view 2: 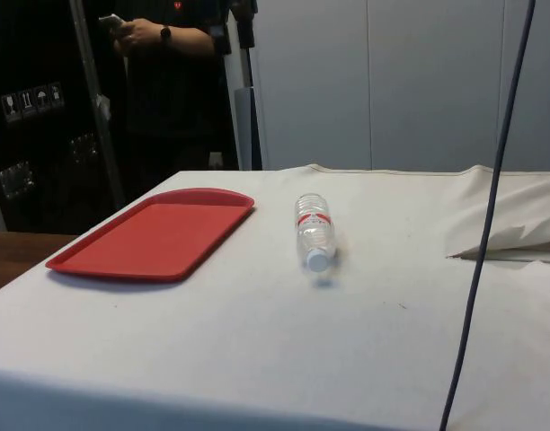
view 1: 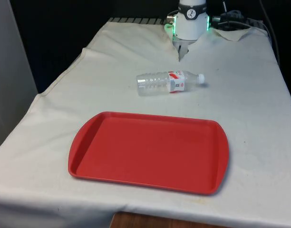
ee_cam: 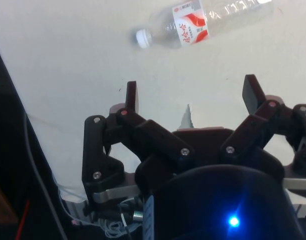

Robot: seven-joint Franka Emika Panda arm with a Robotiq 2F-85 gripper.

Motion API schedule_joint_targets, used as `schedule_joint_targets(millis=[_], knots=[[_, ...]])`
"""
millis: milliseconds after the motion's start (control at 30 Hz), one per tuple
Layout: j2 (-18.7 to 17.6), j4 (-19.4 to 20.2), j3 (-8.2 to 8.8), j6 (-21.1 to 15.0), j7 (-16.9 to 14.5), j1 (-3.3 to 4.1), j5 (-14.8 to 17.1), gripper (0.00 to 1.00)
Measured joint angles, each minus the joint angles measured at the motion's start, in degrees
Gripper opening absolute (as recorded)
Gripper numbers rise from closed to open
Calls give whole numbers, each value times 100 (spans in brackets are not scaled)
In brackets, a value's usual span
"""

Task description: Place the bottle upright on the tray.

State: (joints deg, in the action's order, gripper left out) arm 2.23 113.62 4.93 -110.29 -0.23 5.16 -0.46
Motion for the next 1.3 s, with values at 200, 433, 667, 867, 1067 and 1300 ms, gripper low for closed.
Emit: schedule_joint_targets(millis=[200, 433, 667, 867, 1067, 1300], knots=[[149, 155, 0, -6, 0, 0, -11, 100], [269, 286, 0, -6, 0, 0, -11, 100], [355, 390, 0, -6, 0, 0, -11, 100], [458, 504, 0, -6, 0, 0, -11, 100], [579, 619, 0, -6, 0, 0, -11, 100], [659, 705, 0, -6, 0, 0, -11, 100]])
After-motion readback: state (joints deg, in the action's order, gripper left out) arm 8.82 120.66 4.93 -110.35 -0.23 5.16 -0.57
